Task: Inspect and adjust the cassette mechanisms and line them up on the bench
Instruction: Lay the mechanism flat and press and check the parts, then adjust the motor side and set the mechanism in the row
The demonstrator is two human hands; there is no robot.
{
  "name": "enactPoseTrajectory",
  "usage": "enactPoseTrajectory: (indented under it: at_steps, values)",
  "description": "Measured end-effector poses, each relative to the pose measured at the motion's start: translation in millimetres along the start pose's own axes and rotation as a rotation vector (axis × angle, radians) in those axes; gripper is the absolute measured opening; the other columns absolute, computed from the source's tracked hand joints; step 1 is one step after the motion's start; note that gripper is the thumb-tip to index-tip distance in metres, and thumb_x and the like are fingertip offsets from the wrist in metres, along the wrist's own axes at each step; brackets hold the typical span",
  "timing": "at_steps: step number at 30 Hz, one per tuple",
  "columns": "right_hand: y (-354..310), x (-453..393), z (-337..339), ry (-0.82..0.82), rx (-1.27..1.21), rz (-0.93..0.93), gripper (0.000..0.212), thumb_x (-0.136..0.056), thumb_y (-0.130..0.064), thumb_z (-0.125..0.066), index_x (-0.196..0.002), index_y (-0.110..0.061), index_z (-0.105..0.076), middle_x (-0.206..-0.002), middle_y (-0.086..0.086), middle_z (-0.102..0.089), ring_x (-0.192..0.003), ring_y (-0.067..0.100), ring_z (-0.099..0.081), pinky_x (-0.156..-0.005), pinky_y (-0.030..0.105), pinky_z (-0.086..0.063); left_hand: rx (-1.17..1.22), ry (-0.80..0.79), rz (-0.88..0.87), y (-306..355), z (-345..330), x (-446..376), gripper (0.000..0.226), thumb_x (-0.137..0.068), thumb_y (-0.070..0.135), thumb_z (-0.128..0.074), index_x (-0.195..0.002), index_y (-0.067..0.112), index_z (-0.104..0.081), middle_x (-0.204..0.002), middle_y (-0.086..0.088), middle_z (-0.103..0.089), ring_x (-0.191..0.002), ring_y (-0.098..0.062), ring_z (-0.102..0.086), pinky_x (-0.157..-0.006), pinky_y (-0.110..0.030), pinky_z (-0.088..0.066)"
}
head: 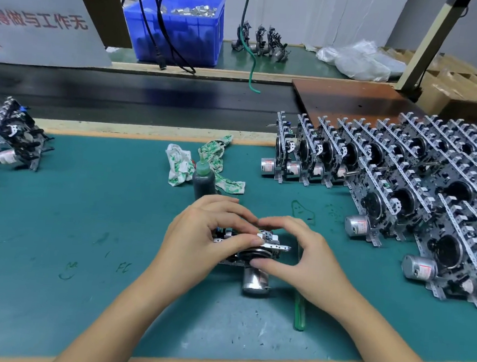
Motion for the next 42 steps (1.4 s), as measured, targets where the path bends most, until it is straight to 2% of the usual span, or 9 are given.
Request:
enactPoseTrajectory:
  at_steps: [6,12,17,21,24,29,33,38,42]
  values:
    - [4.8,-2.9,-5.0,-0.006,-0.19,-0.037,0.033,-0.065,-0.008,-0.084,-0.091,-0.022,-0.069,-0.095,-0.005,-0.067,-0.096,0.011,-0.062,-0.092,0.029,-0.045,-0.006,0.002,-0.009,0.4,-0.1,-1.2,0.024,-0.069,0.041,-0.068,-0.093,0.045,-0.067,-0.097,0.03,-0.064,-0.108,0.002,-0.052,-0.093,-0.017,-0.039]
    - [6.4,-6.0,-6.0,-0.063,-0.216,-0.049,0.033,-0.064,-0.008,-0.085,-0.088,-0.025,-0.069,-0.09,-0.01,-0.065,-0.091,0.008,-0.062,-0.087,0.024,-0.045,-0.027,-0.008,-0.037,1.3,-0.8,-2.9,0.027,-0.069,0.052,-0.066,-0.096,0.047,-0.064,-0.1,0.031,-0.064,-0.113,0.003,-0.05,-0.096,-0.022,-0.038]
    - [4.1,-1.5,-4.5,-0.003,-0.212,-0.018,0.032,-0.064,-0.008,-0.084,-0.088,-0.022,-0.069,-0.09,-0.008,-0.064,-0.09,0.007,-0.061,-0.086,0.019,-0.044,-0.04,-0.018,-0.051,1.0,-1.8,-3.0,0.029,-0.07,0.06,-0.057,-0.096,0.05,-0.063,-0.105,0.032,-0.062,-0.119,0.004,-0.045,-0.101,-0.033,-0.037]
    - [-2.3,-0.6,-1.0,-0.077,0.039,0.038,0.043,-0.067,-0.033,-0.084,-0.104,-0.04,-0.063,-0.104,-0.019,-0.062,-0.107,0.003,-0.051,-0.097,0.024,-0.037,-0.038,-0.006,-0.052,0.4,-1.6,-3.4,0.029,-0.07,0.06,-0.056,-0.096,0.05,-0.063,-0.103,0.034,-0.062,-0.119,0.003,-0.045,-0.101,-0.036,-0.038]
    - [-8.1,5.3,16.2,0.006,0.408,0.146,0.052,-0.07,-0.063,-0.063,-0.116,-0.039,-0.062,-0.107,-0.026,-0.058,-0.108,-0.004,-0.045,-0.099,0.02,-0.028,-0.031,0.011,-0.055,-0.2,-0.9,-2.6,0.029,-0.069,0.059,-0.057,-0.096,0.049,-0.064,-0.101,0.034,-0.063,-0.119,0.002,-0.046,-0.1,-0.035,-0.039]
    - [-14.9,20.3,17.1,0.139,0.695,0.311,0.04,-0.076,-0.057,-0.057,-0.075,-0.021,-0.075,-0.075,-0.014,-0.066,-0.085,0.016,-0.061,-0.091,0.03,-0.036,-0.031,0.027,-0.055,-0.1,-0.5,-2.2,0.029,-0.069,0.059,-0.057,-0.095,0.047,-0.065,-0.099,0.032,-0.065,-0.117,0.001,-0.049,-0.098,-0.027,-0.039]
    - [-11.7,18.0,16.8,0.091,0.759,0.313,0.04,-0.079,-0.057,-0.054,-0.077,-0.023,-0.075,-0.074,-0.014,-0.064,-0.082,0.017,-0.059,-0.091,0.029,-0.035,-0.027,0.024,-0.059,-0.7,-0.6,-1.5,0.029,-0.069,0.058,-0.057,-0.094,0.046,-0.066,-0.097,0.03,-0.066,-0.116,-0.001,-0.05,-0.096,-0.02,-0.038]
    - [-9.8,16.2,13.3,-0.008,0.706,0.266,0.043,-0.079,-0.059,-0.053,-0.079,-0.023,-0.075,-0.076,-0.012,-0.062,-0.083,0.016,-0.057,-0.086,0.028,-0.04,-0.019,0.04,-0.073,-0.6,0.7,-1.2,0.026,-0.07,0.056,-0.059,-0.089,0.041,-0.069,-0.095,0.028,-0.067,-0.112,-0.001,-0.053,-0.094,-0.02,-0.04]
    - [-17.0,8.4,30.4,0.02,0.431,0.174,0.044,-0.078,-0.061,-0.051,-0.098,-0.027,-0.07,-0.088,-0.014,-0.059,-0.091,0.004,-0.05,-0.084,0.024,-0.037,-0.045,0.031,-0.13,6.3,2.3,0.7,0.021,-0.076,0.052,-0.059,-0.08,0.038,-0.074,-0.096,0.023,-0.068,-0.108,0.0,-0.055,-0.093,-0.021,-0.041]
Point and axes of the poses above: each hand's wrist, its own x-axis away from the middle knuckle, its own z-axis out of the back of the hand, y = z × x, the point moved 9 cm from there along -x, towards the middle knuckle
